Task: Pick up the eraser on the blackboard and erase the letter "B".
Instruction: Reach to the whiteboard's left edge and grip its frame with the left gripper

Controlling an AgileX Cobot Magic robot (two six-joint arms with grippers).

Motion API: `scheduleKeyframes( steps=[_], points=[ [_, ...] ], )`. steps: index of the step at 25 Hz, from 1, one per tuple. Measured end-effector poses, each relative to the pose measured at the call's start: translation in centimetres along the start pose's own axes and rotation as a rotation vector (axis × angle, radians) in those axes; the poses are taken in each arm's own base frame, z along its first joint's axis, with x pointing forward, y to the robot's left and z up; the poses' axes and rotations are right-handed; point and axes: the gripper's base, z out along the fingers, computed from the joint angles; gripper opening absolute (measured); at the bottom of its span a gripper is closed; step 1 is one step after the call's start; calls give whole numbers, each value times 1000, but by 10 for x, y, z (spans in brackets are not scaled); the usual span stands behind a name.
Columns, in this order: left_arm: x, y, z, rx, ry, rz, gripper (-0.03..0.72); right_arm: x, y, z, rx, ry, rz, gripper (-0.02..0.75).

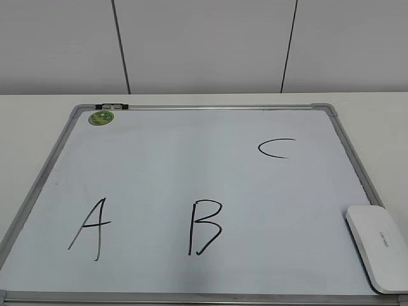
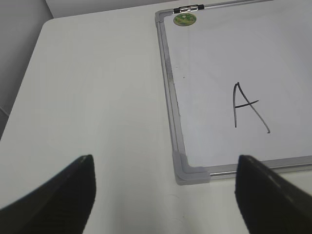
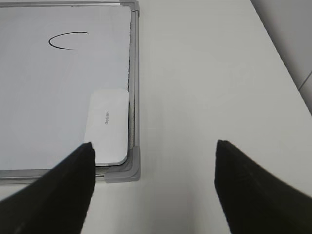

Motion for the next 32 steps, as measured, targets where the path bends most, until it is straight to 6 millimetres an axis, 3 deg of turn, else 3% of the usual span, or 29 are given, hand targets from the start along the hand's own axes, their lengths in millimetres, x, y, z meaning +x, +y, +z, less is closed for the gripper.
scheduleKeyframes(
  steps=[9,20,27,32],
  points=[
    [0,0,0,0,0,0,607,0,0,0,0,0,0,587],
    [-1,0,1,1,13,0,599,0,0,0,0,0,0,587],
    [-33,3,7,11,99,-5,599,0,0,0,0,0,0,587],
    [-62,3,37,54,242,-32,594,0,0,0,0,0,0,587]
  ],
)
